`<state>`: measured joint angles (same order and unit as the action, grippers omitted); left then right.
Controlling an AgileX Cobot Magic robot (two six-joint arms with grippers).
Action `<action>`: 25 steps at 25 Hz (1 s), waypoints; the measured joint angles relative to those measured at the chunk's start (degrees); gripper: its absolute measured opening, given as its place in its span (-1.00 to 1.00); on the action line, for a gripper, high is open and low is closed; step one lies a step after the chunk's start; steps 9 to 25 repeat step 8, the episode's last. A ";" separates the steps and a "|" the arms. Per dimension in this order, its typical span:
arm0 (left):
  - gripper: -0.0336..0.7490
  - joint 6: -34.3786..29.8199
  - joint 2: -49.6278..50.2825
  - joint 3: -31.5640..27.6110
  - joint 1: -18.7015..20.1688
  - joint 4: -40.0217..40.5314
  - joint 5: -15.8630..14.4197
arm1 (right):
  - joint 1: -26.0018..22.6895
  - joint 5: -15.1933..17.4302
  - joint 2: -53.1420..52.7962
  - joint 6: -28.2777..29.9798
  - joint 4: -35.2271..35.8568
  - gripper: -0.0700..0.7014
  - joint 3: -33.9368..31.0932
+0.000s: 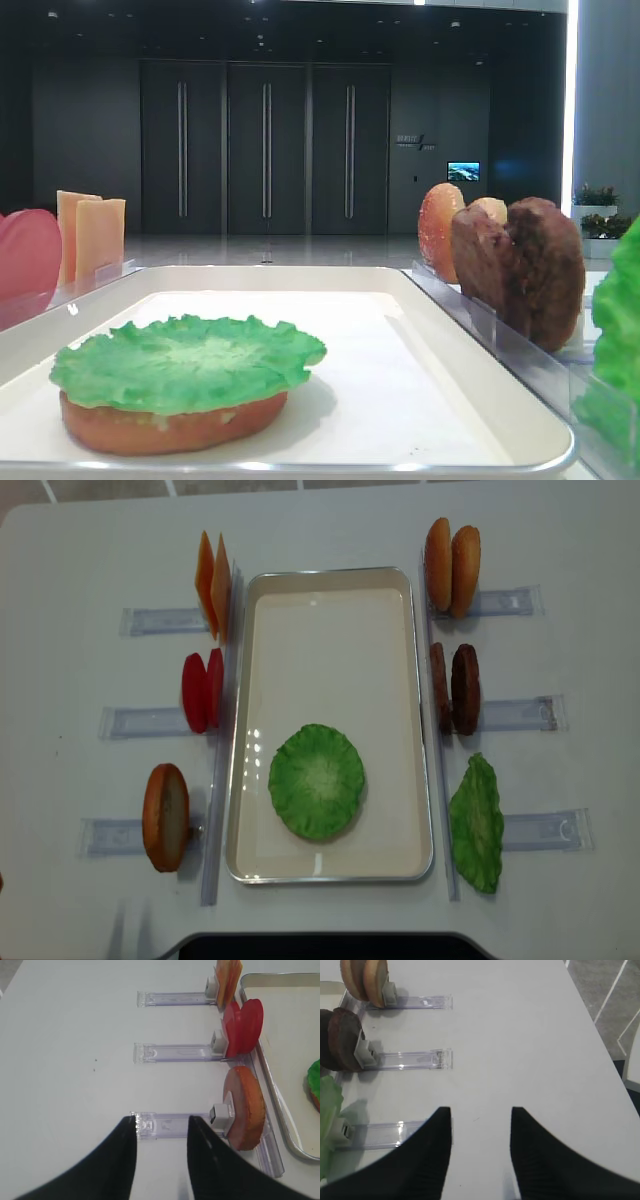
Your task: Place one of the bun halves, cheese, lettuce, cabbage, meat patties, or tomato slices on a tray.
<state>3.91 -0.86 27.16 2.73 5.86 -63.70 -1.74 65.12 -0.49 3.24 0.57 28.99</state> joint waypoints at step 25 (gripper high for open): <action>-0.24 0.00 0.00 0.00 0.00 0.00 0.00 | 0.05 0.01 0.00 0.00 0.00 -0.11 0.00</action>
